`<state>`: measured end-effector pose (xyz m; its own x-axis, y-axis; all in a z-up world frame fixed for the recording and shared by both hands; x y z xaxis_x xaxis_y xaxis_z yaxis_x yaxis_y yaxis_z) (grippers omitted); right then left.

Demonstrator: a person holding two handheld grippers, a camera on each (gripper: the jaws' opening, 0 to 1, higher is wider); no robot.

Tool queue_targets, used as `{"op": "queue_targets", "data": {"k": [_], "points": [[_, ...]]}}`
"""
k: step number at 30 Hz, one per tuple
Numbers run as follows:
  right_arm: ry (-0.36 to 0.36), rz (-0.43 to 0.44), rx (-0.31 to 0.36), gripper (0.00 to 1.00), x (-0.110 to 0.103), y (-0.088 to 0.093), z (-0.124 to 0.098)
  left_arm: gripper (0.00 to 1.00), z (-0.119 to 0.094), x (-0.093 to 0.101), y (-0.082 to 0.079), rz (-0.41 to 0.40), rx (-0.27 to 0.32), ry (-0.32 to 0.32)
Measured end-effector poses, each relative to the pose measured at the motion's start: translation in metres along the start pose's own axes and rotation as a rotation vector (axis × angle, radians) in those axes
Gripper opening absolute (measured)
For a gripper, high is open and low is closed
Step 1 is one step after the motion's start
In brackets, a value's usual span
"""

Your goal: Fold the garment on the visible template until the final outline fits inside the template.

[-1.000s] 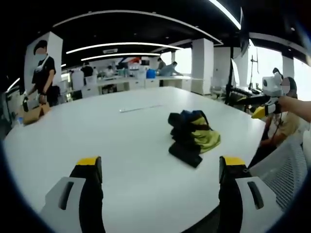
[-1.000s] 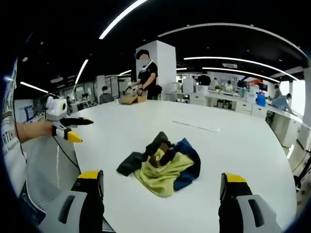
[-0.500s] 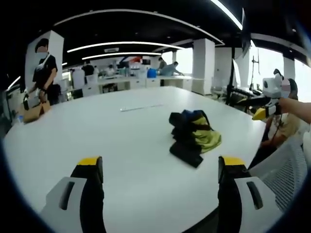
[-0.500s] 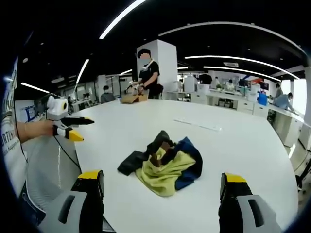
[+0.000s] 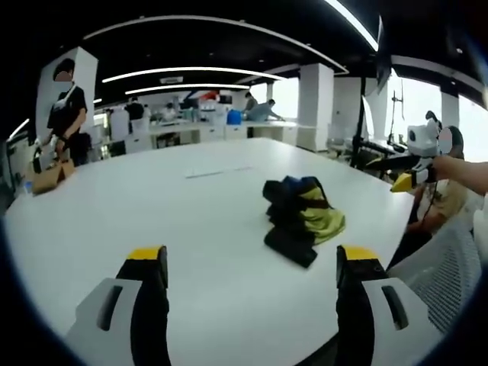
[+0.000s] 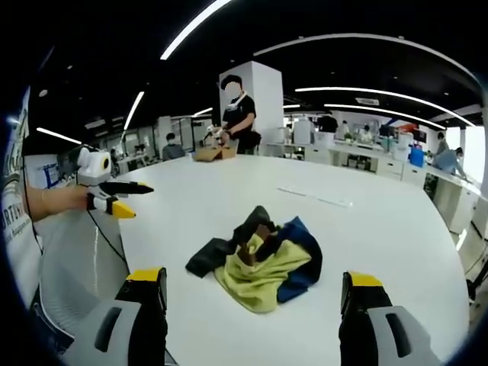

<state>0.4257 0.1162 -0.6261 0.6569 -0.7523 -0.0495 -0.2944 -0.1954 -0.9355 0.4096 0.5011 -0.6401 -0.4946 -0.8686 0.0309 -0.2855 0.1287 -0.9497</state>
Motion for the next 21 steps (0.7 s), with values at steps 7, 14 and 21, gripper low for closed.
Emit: {"op": "queue_targets", "data": {"k": [7, 14, 21], "points": [[-0.013, -0.008, -0.006, 0.92, 0.005, -0.002, 0.009, 0.85, 0.011, 0.002, -0.005, 0.013, 0.000, 0.029], [-0.031, -0.023, -0.007, 0.88, 0.010, -0.006, 0.019, 0.81, 0.027, 0.007, -0.010, 0.024, 0.008, 0.073], [-0.055, -0.033, -0.016, 0.84, 0.016, -0.009, 0.033, 0.77, 0.041, 0.008, -0.012, 0.009, 0.011, 0.112]]}}
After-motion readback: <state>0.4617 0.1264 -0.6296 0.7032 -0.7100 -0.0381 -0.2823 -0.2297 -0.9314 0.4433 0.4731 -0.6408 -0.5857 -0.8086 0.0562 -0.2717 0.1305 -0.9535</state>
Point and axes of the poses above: the point that each gripper's makers call its tool centre point, and the gripper's own axes: z roughly forward along the fingers, x roughly to its right, y roughly out of its underside, the point moved 9 cm from there along -z, roughly backward along the fingers, and after that the axes turned 3 degrees about x, right-handed, at the moved point
